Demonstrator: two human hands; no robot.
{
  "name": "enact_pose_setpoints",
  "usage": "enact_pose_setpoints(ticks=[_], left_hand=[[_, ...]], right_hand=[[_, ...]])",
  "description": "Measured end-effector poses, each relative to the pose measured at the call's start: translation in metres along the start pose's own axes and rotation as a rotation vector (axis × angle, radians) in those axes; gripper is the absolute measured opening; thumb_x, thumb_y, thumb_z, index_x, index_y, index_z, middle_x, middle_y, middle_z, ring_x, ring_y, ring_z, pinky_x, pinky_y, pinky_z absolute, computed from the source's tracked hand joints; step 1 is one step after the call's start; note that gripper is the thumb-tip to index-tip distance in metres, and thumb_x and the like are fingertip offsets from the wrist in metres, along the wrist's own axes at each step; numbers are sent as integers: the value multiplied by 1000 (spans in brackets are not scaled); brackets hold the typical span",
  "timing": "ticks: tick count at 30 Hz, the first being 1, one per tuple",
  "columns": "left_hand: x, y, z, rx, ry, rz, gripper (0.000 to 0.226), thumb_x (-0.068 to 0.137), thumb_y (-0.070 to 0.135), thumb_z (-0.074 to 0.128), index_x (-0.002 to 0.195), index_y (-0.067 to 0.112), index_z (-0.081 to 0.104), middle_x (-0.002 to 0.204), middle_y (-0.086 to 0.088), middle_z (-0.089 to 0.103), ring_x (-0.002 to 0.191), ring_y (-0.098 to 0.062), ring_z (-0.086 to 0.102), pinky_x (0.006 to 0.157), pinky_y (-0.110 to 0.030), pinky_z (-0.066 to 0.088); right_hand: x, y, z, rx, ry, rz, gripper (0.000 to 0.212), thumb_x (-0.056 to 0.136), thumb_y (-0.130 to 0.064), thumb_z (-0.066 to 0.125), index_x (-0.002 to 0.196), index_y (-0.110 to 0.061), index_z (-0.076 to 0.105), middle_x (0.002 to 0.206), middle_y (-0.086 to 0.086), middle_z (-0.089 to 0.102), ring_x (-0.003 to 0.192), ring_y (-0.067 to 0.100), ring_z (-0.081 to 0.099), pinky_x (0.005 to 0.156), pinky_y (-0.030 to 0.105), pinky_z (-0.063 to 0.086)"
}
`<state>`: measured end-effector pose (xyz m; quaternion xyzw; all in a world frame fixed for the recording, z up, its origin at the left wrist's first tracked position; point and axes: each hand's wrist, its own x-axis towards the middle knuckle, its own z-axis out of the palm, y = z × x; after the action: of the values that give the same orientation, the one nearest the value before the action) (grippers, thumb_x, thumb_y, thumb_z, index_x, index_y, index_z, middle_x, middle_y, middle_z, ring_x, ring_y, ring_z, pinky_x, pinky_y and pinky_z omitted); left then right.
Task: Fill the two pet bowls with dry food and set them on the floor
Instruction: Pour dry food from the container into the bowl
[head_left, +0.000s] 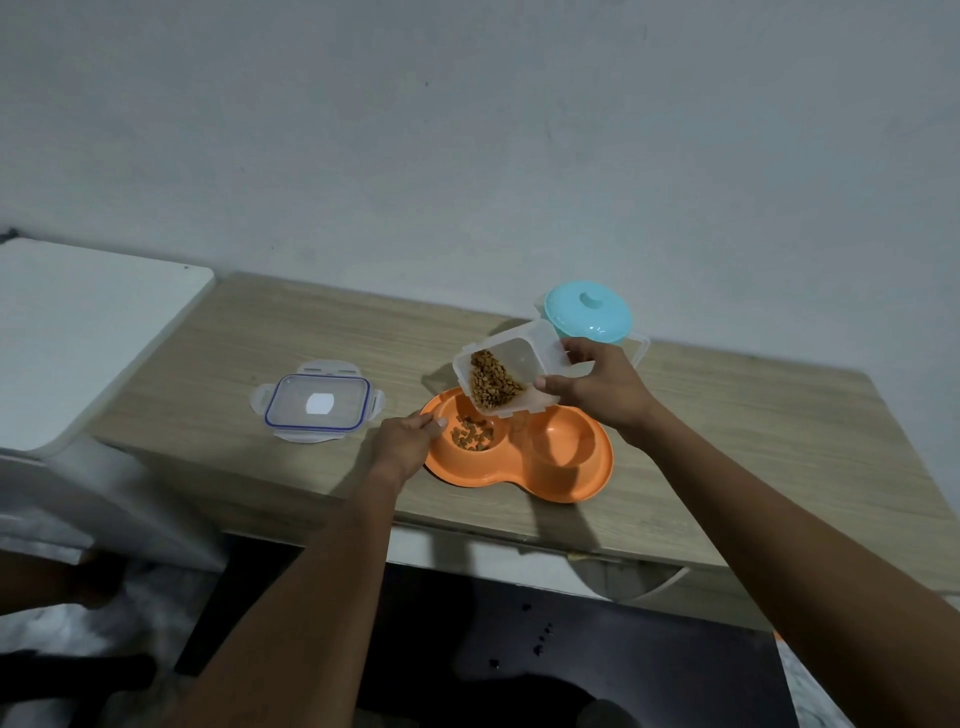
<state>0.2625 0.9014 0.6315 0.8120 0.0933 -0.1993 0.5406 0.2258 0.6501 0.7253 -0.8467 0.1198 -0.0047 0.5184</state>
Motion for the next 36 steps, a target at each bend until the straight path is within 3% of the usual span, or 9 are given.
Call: enact_pose_setpoints(ticks=[2,6,20,29,36], left_hand=[[1,0,1,-18,-1,2,47,90,38,66,132,18,63,137,-3,61,125,-23,56,111,-40,40],[-1,1,3,-56,-6,4,48,91,33,66,134,13,61,141,-4,58,127,-23,55,108,-35,40],[2,0,3,-33,1,6,50,91,34,66,135,12,59,144,-4,55,130,-23,53,106,-33,38],[1,1,2,-21,2,11,48,90,36,67,132,13,62,145,-3,54,131,-23,52,112,-38,38],[-1,2,2,-28,-1,5,49,90,35,67,133,13,61,144,-4,55,130,-23,53,110,-37,39]], right_hand=[[0,-1,0,-8,0,-1,71,77,-22,89,139,-8,59,129,9,61,115,29,65,94,47,59],[-1,-3,0,41,-6,20,64,79,-20,88,136,-8,61,127,12,63,100,29,72,84,44,64],[-2,-4,0,24,6,38,68,79,-21,88,139,-7,59,130,12,61,97,31,73,87,51,62],[-4,-5,0,22,9,31,59,79,-20,88,132,-9,63,124,10,63,95,33,72,82,45,64],[-6,-6,0,35,16,49,51,79,-20,87,125,-11,67,116,8,65,95,37,73,83,51,63]])
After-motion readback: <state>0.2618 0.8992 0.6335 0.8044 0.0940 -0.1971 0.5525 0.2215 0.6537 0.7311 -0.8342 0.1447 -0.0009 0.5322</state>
